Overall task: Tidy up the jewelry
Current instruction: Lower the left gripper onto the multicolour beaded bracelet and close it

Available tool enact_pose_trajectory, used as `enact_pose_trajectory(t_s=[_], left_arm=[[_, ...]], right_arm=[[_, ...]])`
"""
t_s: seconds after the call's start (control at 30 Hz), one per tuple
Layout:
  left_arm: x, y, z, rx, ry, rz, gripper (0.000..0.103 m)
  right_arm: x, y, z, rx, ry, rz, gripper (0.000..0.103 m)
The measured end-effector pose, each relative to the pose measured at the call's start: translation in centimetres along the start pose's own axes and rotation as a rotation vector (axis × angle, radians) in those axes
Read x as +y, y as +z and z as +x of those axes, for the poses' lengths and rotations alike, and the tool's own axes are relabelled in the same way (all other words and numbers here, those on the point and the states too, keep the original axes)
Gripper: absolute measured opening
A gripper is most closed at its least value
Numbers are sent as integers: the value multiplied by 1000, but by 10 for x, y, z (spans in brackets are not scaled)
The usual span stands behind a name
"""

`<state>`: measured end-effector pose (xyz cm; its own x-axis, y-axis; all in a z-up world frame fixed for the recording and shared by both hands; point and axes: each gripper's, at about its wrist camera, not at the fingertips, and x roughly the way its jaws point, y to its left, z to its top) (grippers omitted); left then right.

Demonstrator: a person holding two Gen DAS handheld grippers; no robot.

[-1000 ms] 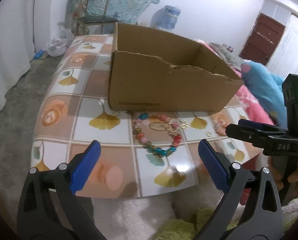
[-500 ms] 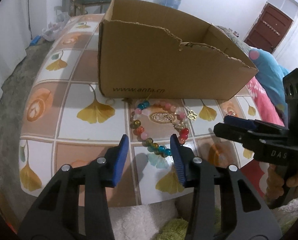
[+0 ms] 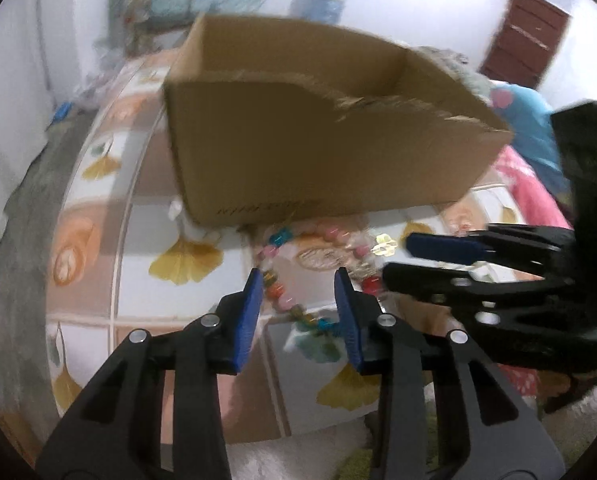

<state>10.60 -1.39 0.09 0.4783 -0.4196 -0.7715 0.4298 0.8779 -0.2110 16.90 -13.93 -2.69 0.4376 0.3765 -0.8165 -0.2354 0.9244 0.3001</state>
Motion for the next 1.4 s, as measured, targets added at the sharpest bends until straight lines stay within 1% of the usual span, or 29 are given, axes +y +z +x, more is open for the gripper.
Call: enact_pose_trajectory(t_s=[0.07, 0.2, 0.27, 0.3, 0.37, 0.53, 0.6, 0.77, 0.87, 0.93, 0.97, 1.03, 1.13, 1.2, 1.23, 1.33, 1.4], left_arm=[[-6, 2, 0, -5, -37, 40, 35], [-17, 7, 12, 34, -101, 112, 30], [-23, 10, 20, 51, -118, 145, 27], [-26, 10, 23, 57, -114, 166, 26], [-30, 10, 31, 76, -81, 225, 19], [-32, 10, 42, 126, -26, 367, 18], [-31, 10, 43, 153, -11, 400, 18], [-24, 7, 33, 205, -23, 396, 18], [-25, 5, 26, 211, -68, 373, 18], [-29, 3, 28, 234, -84, 363, 18], [-31, 1, 31, 244, -79, 369, 18], [-38, -4, 37, 253, -47, 393, 18], [-48, -7, 41, 236, -3, 447, 18], [-49, -8, 42, 232, 1, 457, 14], [-50, -9, 42, 229, 3, 461, 9], [-54, -9, 40, 217, 19, 479, 9], [-54, -2, 34, 186, 3, 458, 9]], right_arm=[[-6, 1, 0, 4, 2, 23, 30], [-18, -3, -4, 6, -27, 67, 29], [-26, -6, -7, 7, -37, 99, 29], [-28, -8, -8, 8, -42, 110, 29], [-34, -12, -9, 15, -48, 134, 29], [-41, -16, -5, 22, -42, 162, 29], [-43, -15, -7, 18, -42, 162, 29], [-51, -15, -10, 5, -22, 179, 29], [-57, -16, -10, 14, -10, 191, 29], [-59, -17, -9, 17, 0, 198, 29], [-60, -17, -9, 16, 2, 199, 29], [-61, -16, -11, 9, 3, 198, 29], [-61, -18, -14, -1, 1, 200, 29], [-63, -20, -17, -7, 2, 207, 29], [-64, -21, -19, -10, 2, 211, 29], [-66, -22, -23, -20, 6, 216, 29], [-67, -23, -26, -26, 7, 214, 29]])
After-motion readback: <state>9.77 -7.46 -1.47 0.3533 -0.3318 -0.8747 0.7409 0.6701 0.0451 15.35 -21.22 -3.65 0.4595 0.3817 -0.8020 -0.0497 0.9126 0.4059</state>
